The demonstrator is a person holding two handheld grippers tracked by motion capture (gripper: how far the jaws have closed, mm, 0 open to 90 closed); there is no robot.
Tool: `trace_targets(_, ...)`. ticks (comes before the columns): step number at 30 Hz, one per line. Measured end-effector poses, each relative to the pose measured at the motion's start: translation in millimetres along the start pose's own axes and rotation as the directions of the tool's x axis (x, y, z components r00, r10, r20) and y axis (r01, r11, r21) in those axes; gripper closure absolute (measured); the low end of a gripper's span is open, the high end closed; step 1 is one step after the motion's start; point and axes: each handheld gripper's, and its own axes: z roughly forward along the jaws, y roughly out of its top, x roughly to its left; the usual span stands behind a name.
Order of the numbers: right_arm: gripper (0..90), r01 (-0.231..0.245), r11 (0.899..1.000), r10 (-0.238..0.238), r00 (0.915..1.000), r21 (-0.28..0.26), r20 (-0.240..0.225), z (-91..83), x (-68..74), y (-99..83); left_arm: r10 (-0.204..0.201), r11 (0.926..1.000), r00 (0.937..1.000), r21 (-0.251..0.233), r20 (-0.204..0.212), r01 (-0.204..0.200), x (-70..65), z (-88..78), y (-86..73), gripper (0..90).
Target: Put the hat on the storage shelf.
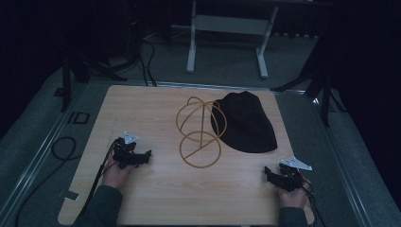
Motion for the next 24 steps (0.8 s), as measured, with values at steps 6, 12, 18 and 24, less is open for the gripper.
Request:
trace_targets(6,33.5,-0.006,1.0,0.006,1.0,-0.001,0.006,0.1,0.6,0.0,0.0,1.0,1.0,0.0,0.0,0.0,0.0,0.0,0.0,10.7)
trace_targets(12,33.3,-0.011,1.0,0.011,0.9998,-0.001,0.015,-0.1,1.6,-0.2,0.0,1.0,1.0,0.0,0.0,0.0,0.0,0.0,0.0,10.7)
trace_targets(18,33.6,0.013,1.0,-0.012,0.9998,0.022,-0.015,-1.0,-2.0,2.0,0.0,1.0,1.0,0.0,0.0,0.0,0.0,0.0,0.0,10.7)
trace_targets(24,36.5,0.049,0.997,-0.045,0.9976,0.064,-0.053,-2.1,-7.4,6.8,0.0,1.0,1.0,0.0,0.0,0.0,0.0,0.0,0.0,10.7)
